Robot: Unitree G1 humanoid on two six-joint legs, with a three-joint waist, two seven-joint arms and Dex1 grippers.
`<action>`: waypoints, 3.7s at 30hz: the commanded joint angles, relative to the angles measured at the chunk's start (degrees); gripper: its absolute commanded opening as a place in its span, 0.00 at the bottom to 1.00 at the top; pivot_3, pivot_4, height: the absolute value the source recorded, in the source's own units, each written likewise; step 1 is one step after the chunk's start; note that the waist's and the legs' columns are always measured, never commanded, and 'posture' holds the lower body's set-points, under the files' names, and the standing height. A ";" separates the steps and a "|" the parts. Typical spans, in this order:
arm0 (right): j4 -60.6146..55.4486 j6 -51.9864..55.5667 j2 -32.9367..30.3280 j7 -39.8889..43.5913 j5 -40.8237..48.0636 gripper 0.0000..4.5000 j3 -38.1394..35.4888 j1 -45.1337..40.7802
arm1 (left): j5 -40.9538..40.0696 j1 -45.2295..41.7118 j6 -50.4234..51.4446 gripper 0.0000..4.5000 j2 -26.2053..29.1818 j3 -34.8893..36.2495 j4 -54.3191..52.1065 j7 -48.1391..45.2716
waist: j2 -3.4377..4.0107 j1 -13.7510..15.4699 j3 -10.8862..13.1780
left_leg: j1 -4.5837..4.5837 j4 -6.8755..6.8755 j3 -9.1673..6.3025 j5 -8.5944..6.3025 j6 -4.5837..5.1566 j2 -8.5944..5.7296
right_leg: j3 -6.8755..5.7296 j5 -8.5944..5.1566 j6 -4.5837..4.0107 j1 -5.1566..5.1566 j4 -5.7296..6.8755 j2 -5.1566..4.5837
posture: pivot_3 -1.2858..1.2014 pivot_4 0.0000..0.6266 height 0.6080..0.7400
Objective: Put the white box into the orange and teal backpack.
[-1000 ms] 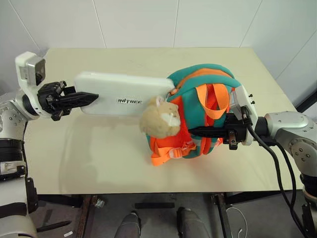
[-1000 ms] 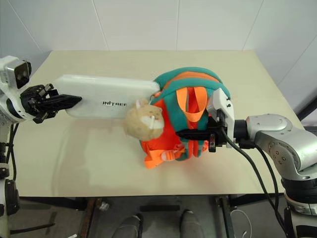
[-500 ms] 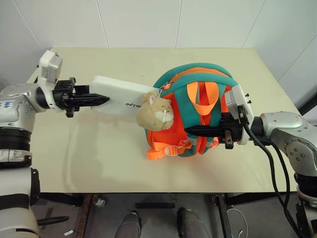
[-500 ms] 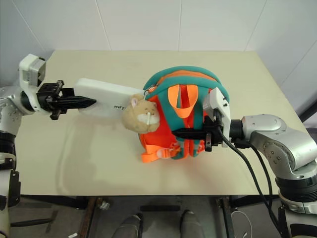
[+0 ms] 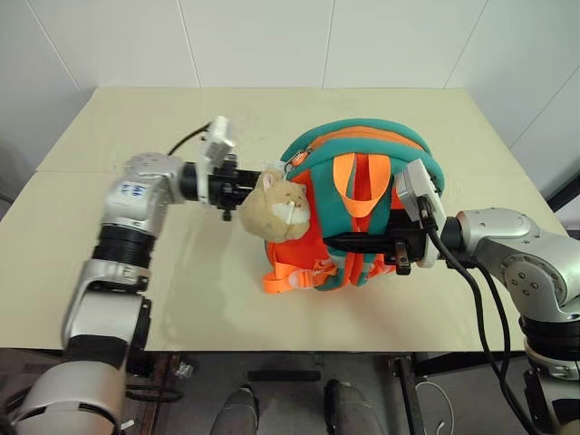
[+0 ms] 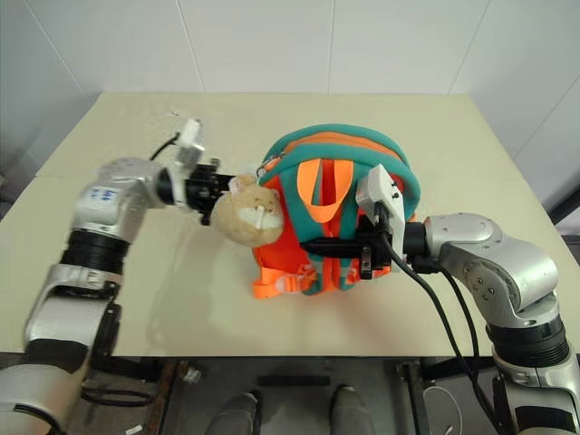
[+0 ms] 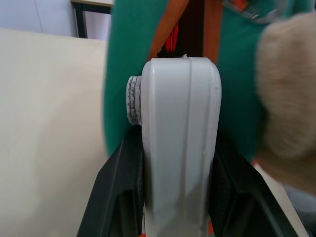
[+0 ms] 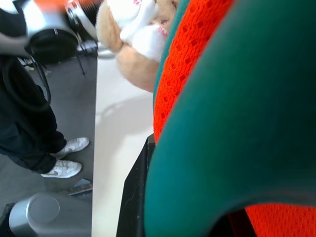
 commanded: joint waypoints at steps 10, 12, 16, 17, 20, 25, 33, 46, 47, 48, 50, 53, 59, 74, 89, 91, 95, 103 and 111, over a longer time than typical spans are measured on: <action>-1.48 -1.04 0.66 -0.48 -0.07 0.00 -0.39 -1.44 | 6.27 -2.84 7.96 0.35 -10.39 -2.87 -6.40 12.97 | 0.01 0.62 0.00 | 0.04 0.30 -0.02 -0.04 0.07 -0.06 | 0.02 0.07 0.11 0.20 -0.10 -0.01 | 0.52 0.24 1.00; -1.66 -0.97 0.67 -0.59 -0.04 0.00 -0.52 -1.32 | 3.89 -2.29 11.17 0.49 -9.08 -1.73 -9.34 10.82 | 0.01 0.65 0.00 | 0.04 0.29 -0.02 -0.04 0.07 -0.06 | 0.02 0.07 0.10 0.20 -0.10 0.00 | 0.52 0.24 1.00; -1.88 -0.83 0.58 -0.86 0.00 0.00 -0.78 -1.01 | -0.39 -2.31 12.47 0.75 -6.31 3.76 -11.82 9.18 | 0.02 -0.19 0.01 | 0.03 0.23 -0.02 -0.04 0.06 -0.05 | 0.02 0.06 0.09 0.18 -0.12 0.00 | 0.52 0.24 1.00; -1.89 -0.83 0.60 -0.90 0.03 0.00 -0.80 -0.96 | -0.33 -2.50 12.44 0.81 -4.97 4.57 -11.84 9.40 | 0.04 -0.48 0.02 | 0.03 0.20 -0.02 -0.04 0.07 -0.04 | 0.02 0.06 0.08 0.15 -0.12 0.00 | 0.52 0.24 1.00; -1.86 -0.80 0.63 -0.97 0.17 0.00 -0.84 -0.88 | -0.14 -2.15 13.12 0.99 -1.44 5.11 -12.98 8.89 | 0.05 -0.61 0.02 | 0.05 0.08 -0.01 -0.05 0.07 -0.01 | 0.02 0.02 0.04 0.06 -0.04 0.01 | 0.52 0.24 1.00; -1.29 -1.14 0.81 -0.68 -0.23 0.00 -0.50 -0.99 | -4.01 1.14 14.35 0.99 4.07 8.24 -16.70 4.95 | 0.06 -0.29 0.03 | 0.02 0.06 -0.02 -0.05 0.06 -0.01 | 0.02 0.02 0.03 0.06 -0.08 0.01 | 0.52 0.24 1.00; -0.89 -1.26 1.40 -0.60 -0.60 0.00 -0.06 -1.24 | -4.18 10.58 10.13 0.99 11.60 10.98 -22.62 2.13 | 0.06 -0.13 0.03 | 0.04 0.00 -0.02 -0.06 0.06 -0.01 | 0.02 0.00 0.01 0.07 -0.11 0.00 | 0.52 0.24 1.00; -0.31 -1.52 1.52 -0.20 -1.44 0.00 0.10 -0.94 | -19.32 21.18 22.02 0.99 15.47 20.69 -40.55 7.20 | 0.06 -0.32 0.03 | 0.09 -0.02 -0.02 -0.06 0.06 0.02 | 0.02 -0.02 -0.04 0.08 -0.05 0.02 | 0.52 0.24 1.00; -0.14 -1.58 1.60 -0.08 -1.55 0.00 0.15 -1.04 | -19.48 21.56 22.63 0.99 15.34 20.26 -41.79 8.33 | 0.05 -0.26 0.03 | 0.08 -0.01 -0.03 -0.06 0.06 0.02 | 0.02 -0.02 -0.04 0.08 -0.06 0.02 | 0.52 0.24 1.00; -0.03 -1.62 1.66 0.02 -1.65 0.00 0.17 -1.11 | -19.66 21.86 23.05 0.99 15.31 19.91 -42.65 9.22 | 0.05 -0.18 0.03 | 0.09 0.01 -0.03 -0.06 0.06 0.02 | 0.02 -0.02 -0.04 0.09 -0.07 0.02 | 0.52 0.24 1.00; 0.19 -1.75 1.80 0.15 -1.93 0.00 0.46 -1.40 | -20.31 22.31 23.77 0.99 14.61 19.25 -44.46 11.10 | 0.05 -0.15 0.03 | 0.09 0.04 -0.03 -0.06 0.06 0.01 | 0.02 -0.02 -0.03 0.15 -0.11 0.02 | 0.52 0.24 1.00; 0.59 -2.02 1.94 0.25 -2.23 0.00 0.83 -1.83 | -21.03 22.10 24.63 0.99 13.32 17.82 -47.14 14.21 | 0.05 -0.21 0.03 | 0.10 0.05 -0.03 -0.06 0.06 0.01 | 0.02 -0.01 -0.04 0.15 -0.12 0.02 | 0.52 0.24 1.00; 0.58 -2.21 1.78 -0.06 -2.42 0.00 0.91 -1.89 | -24.36 21.24 27.45 0.99 12.35 16.90 -49.87 17.11 | 0.05 -0.33 0.03 | 0.10 0.04 -0.03 -0.06 0.06 0.01 | 0.02 -0.01 -0.04 0.14 -0.13 0.02 | 0.52 0.24 1.00; 0.16 -2.52 2.35 -0.61 -2.22 0.00 0.63 -1.10 | -20.15 18.74 28.48 0.34 14.96 10.41 -47.26 20.23 | 0.05 -0.25 0.03 | 0.10 0.03 -0.02 -0.06 0.07 0.01 | 0.02 -0.03 -0.06 0.14 -0.17 0.02 | 0.52 0.24 1.00; -3.10 -9.88 7.70 -1.71 0.16 0.00 -3.99 7.51 | -19.33 10.97 31.41 0.16 17.86 14.42 -36.55 24.10 | 0.05 -0.22 0.02 | 0.09 0.02 -0.03 -0.06 0.07 0.01 | 0.01 -0.02 -0.04 0.14 -0.17 0.02 | 0.52 0.24 1.00; -3.75 -10.38 8.09 -1.95 0.47 0.00 -4.19 8.54 | -18.95 10.95 31.36 0.16 18.25 14.45 -35.31 23.99 | 0.05 -0.23 0.02 | 0.09 0.02 -0.03 -0.06 0.07 0.01 | 0.01 -0.02 -0.04 0.15 -0.17 0.02 | 0.52 0.24 1.00; -4.60 -10.76 8.29 -2.52 0.92 0.00 -4.43 9.82 | -19.12 10.97 32.00 0.15 18.87 14.86 -32.67 23.43 | 0.05 -0.22 0.02 | 0.10 0.01 -0.03 -0.06 0.07 0.01 | 0.01 -0.02 -0.04 0.15 -0.16 0.02 | 0.52 0.24 1.00; -5.26 -11.50 8.02 -3.43 1.15 0.00 -4.58 10.92 | -18.30 10.59 31.87 0.15 19.24 14.95 -25.67 21.72 | 0.05 -0.21 0.02 | 0.11 0.02 -0.03 -0.06 0.06 0.01 | 0.01 -0.01 -0.03 0.15 -0.15 0.02 | 0.52 0.24 1.00; -5.40 -11.58 7.76 -3.86 1.34 0.00 -4.84 11.35 | -7.64 12.71 27.76 0.15 21.68 5.59 -17.82 19.23 | 0.05 -0.21 0.02 | 0.12 0.01 -0.03 -0.06 0.06 0.00 | 0.01 -0.01 -0.04 0.15 -0.15 0.02 | 0.52 0.24 1.00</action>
